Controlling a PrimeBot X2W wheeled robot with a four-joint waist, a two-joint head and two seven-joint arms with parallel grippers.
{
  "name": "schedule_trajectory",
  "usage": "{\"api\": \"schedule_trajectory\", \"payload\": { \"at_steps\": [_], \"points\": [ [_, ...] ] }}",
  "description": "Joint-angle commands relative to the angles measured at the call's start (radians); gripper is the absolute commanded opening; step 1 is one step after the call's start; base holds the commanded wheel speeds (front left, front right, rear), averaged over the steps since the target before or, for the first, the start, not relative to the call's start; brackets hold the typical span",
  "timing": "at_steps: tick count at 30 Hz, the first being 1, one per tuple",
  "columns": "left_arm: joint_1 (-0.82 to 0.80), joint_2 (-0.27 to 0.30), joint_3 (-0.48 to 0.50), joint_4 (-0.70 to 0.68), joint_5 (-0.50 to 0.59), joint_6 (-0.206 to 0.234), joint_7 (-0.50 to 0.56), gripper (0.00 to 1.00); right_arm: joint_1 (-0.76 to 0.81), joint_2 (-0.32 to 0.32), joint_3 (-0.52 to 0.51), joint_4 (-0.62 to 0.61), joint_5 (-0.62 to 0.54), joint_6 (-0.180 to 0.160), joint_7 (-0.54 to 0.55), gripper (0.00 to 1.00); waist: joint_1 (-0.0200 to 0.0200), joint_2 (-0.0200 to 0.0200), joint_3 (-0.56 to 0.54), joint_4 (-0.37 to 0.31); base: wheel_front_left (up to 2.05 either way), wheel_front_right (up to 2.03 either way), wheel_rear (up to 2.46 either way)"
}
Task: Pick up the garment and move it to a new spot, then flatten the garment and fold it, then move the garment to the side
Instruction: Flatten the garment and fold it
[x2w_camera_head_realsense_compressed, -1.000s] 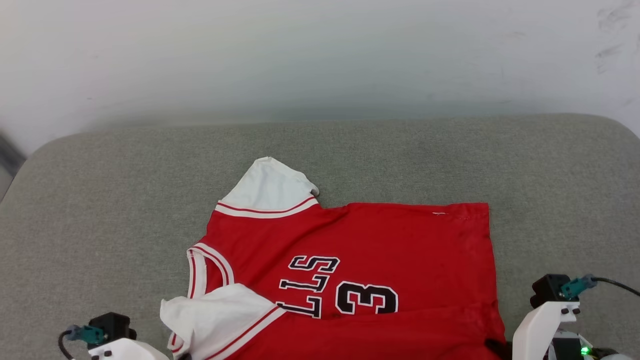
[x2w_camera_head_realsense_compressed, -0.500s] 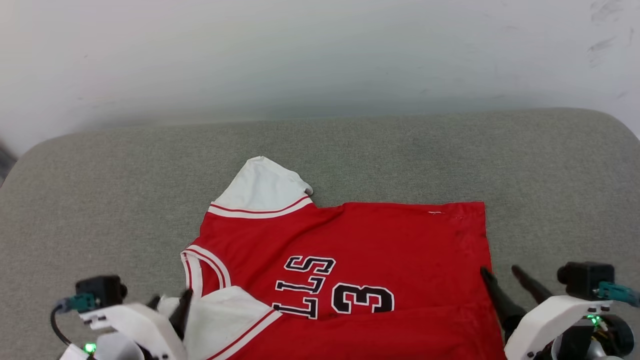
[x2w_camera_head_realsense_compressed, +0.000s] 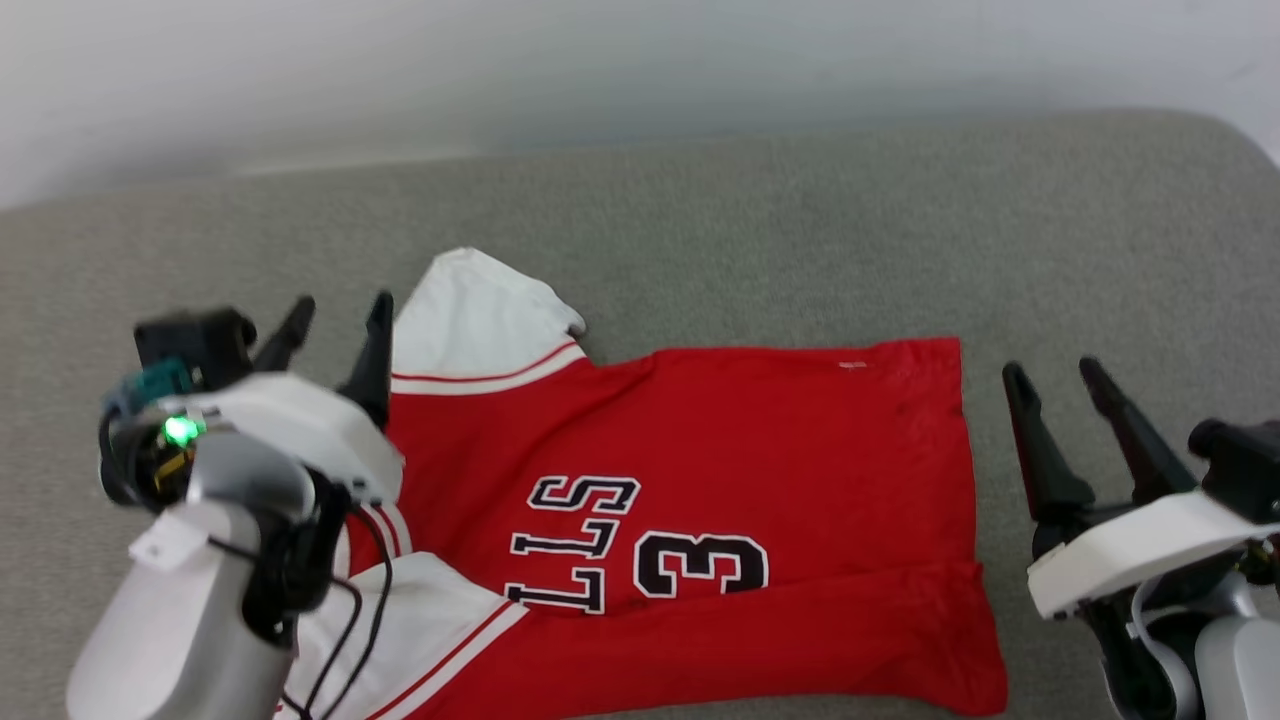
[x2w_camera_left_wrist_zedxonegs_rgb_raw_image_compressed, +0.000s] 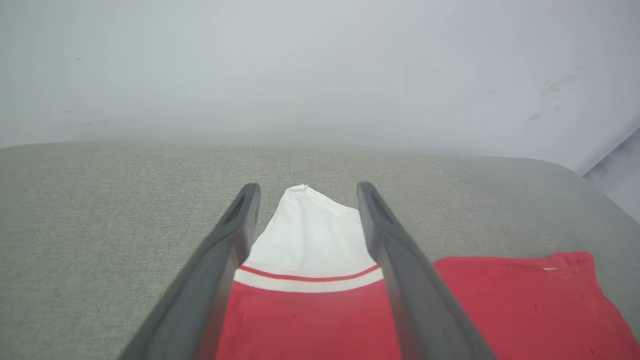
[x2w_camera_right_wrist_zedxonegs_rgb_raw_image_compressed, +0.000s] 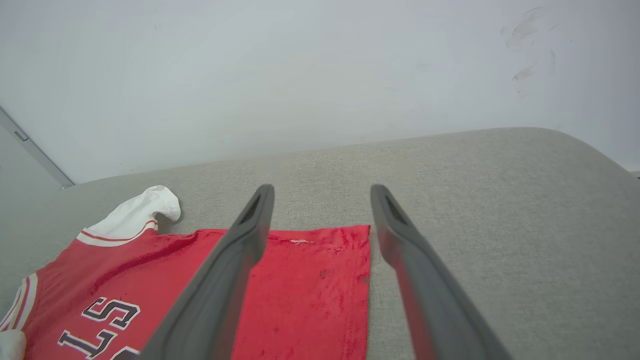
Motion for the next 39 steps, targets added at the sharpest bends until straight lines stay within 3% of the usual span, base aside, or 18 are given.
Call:
{"api": "schedule_trajectory", "payload": {
  "at_steps": [1, 3, 4, 14, 20, 27, 28, 30, 39],
  "points": [
    [-0.064, 0.000, -0.002, 0.032, 0.008, -0.015, 0.007, 1.00, -0.035, 0.007, -0.001, -0.010, 0.000, 0.000, -0.010, 1.00, 0.0000, 0.0000, 0.088, -0.041, 0.00, 0.00, 0.00],
    [-0.139, 0.006, -0.009, 0.077, 0.009, -0.034, 0.025, 1.00, -0.066, 0.008, 0.001, -0.011, 0.002, 0.000, -0.020, 1.00, 0.0000, 0.0000, 0.121, -0.055, 0.00, 0.00, 0.00],
    [-0.246, 0.025, -0.012, 0.150, -0.006, -0.069, 0.081, 1.00, -0.103, 0.007, 0.008, -0.011, 0.007, 0.000, -0.031, 1.00, 0.0000, 0.0000, 0.166, -0.078, 0.00, 0.00, 0.00],
    [-0.541, 0.115, -0.062, 0.406, -0.067, -0.159, 0.478, 1.00, -0.180, 0.016, 0.055, 0.040, 0.028, 0.000, -0.072, 1.00, 0.0000, 0.0000, 0.270, -0.161, 0.00, 0.00, 0.00],
    [-0.624, 0.147, -0.094, 0.489, -0.067, -0.169, 0.637, 1.00, -0.200, 0.027, 0.075, 0.077, 0.051, 0.000, -0.096, 1.00, 0.0000, 0.0000, 0.311, -0.195, 0.00, 0.00, 0.00],
    [-0.646, 0.143, -0.141, 0.624, -0.076, -0.141, 0.825, 1.00, -0.225, 0.032, 0.095, 0.130, 0.080, 0.000, -0.126, 1.00, 0.0000, 0.0000, 0.339, -0.226, 0.00, 0.00, 0.00],
    [-0.641, 0.137, -0.143, 0.640, -0.085, -0.133, 0.852, 0.50, -0.228, 0.030, 0.096, 0.137, 0.082, 0.000, -0.129, 1.00, 0.0000, 0.0000, 0.339, -0.229, 0.00, 0.00, 0.00],
    [-0.640, 0.124, -0.141, 0.657, -0.092, -0.118, 0.872, 0.00, -0.232, 0.029, 0.096, 0.148, 0.088, 0.000, -0.132, 1.00, 0.0000, 0.0000, 0.340, -0.233, 0.00, 0.00, 0.00],
    [-0.644, 0.099, -0.111, 0.674, -0.092, -0.112, 0.705, 0.00, -0.272, 0.000, 0.094, 0.232, 0.149, 0.000, -0.100, 1.00, 0.0000, 0.0000, 0.293, -0.207, 0.00, 0.00, 0.00]
  ]
}}
